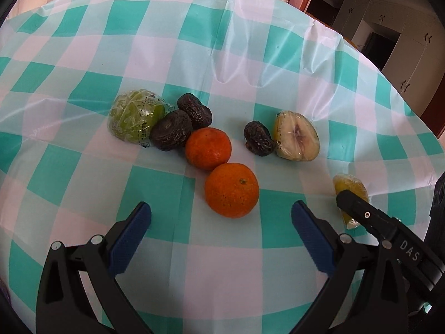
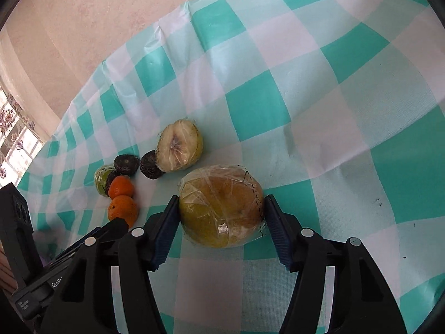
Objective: Organize fruits
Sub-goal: 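Grasp the wrapped yellow pear with the right tool while the left tool grasps a mandarin, then carry the pear and mandarin over the box with both tools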
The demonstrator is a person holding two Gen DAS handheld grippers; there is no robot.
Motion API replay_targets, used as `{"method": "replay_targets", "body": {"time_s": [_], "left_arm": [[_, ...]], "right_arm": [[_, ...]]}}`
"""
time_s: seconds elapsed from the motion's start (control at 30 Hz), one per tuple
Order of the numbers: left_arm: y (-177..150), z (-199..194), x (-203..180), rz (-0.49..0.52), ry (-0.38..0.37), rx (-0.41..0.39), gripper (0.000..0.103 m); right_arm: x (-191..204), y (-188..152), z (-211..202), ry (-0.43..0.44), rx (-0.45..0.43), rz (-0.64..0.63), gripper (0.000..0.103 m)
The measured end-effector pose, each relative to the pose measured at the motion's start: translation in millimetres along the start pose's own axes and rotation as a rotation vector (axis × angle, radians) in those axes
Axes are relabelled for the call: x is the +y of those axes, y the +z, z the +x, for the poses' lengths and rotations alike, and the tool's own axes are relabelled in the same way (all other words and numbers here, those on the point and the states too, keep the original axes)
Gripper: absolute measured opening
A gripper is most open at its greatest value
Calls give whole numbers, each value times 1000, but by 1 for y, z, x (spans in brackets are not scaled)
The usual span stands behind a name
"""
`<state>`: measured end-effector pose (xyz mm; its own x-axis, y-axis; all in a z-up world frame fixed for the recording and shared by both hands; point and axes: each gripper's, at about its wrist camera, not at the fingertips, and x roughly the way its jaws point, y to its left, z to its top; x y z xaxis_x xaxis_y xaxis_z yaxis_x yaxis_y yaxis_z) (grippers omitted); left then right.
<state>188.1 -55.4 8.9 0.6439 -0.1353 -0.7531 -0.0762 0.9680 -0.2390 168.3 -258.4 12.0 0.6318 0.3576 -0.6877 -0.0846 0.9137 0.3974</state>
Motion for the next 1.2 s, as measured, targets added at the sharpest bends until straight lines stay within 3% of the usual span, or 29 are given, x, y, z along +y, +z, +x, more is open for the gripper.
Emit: {"method": "replay_targets", "body": {"time_s": [0.1, 0.2, 0.5, 0.8, 0.9, 1.07, 1.2], "left_arm": [[6, 9, -9, 28, 36, 8, 92], [5, 8, -13, 58, 44, -4, 40], [1, -9, 6, -3, -53, -76, 40], [-30, -52, 6, -2, 35, -156, 40], [-50, -73, 12, -16, 35, -159, 40], [-87, -106, 26, 13, 104, -156, 40], [-114, -133, 39, 7, 89, -157, 40]], "right_arm": [[6, 0, 4, -20, 4, -25, 60], [5, 1, 6, -10, 3, -16, 60], [3, 2, 2, -13, 3, -19, 60], [3, 2, 4, -13, 3, -15, 60], [2, 2, 3, -17, -1, -8, 60], [1, 0, 0, -22, -5, 5, 60], [4, -8, -9, -18, -16, 9, 60]]}}
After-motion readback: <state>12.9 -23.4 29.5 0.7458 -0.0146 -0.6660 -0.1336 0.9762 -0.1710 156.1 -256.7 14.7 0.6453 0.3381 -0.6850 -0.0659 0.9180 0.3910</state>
